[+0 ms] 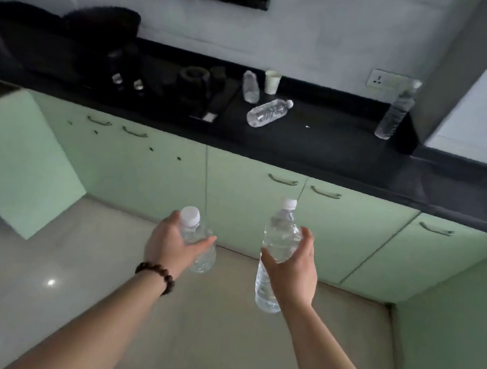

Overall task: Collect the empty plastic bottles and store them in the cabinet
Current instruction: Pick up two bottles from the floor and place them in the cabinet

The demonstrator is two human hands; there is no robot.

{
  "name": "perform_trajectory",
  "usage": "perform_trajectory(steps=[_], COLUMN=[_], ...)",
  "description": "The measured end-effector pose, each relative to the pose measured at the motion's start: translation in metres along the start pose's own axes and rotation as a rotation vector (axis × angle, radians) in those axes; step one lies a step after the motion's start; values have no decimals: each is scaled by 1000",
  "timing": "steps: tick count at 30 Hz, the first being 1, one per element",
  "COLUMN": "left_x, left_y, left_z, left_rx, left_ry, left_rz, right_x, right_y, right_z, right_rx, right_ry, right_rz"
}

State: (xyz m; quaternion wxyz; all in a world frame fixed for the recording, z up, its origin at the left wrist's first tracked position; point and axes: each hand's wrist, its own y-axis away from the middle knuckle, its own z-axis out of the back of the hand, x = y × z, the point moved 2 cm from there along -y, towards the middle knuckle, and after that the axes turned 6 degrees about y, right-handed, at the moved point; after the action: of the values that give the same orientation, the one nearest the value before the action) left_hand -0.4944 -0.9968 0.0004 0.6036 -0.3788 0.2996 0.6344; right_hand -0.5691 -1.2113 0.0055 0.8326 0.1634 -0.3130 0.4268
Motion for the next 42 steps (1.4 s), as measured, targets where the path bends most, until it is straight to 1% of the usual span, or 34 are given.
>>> perform_trajectory(steps=[6,8,11,16,19,25,31,35,39,42], left_x=[79,127,155,232,268,324,371,404,430,442], left_y=[-17,-21,-22,-23,-23,-33,-82,-142,-223,-282], left_z=[127,195,246,375,432,503,552,584,623,655], left_rx=[-159,-223,-249,-379,-453,-545,-580,-584,-565,-548], left_ry=[9,35,27,6,-6,10,-11,-24,-35,-60], left_rz=[113,174,175,231,277,369,388,405,423,404], right_x=[104,160,199,294,338,412,478,527,593,643], right_y=[41,76,103,176,208,243,243,227,205,189], right_z=[-93,-145,-183,-277,-319,-387,-459,-516,-576,-610], right_rx=[123,183,223,340,393,453,455,491,505,513], right_ry=[-14,2,-12,-22,-25,-25,-31,-35,-60,-63], right_rz=[159,238,274,393,452,537,604,604,579,575])
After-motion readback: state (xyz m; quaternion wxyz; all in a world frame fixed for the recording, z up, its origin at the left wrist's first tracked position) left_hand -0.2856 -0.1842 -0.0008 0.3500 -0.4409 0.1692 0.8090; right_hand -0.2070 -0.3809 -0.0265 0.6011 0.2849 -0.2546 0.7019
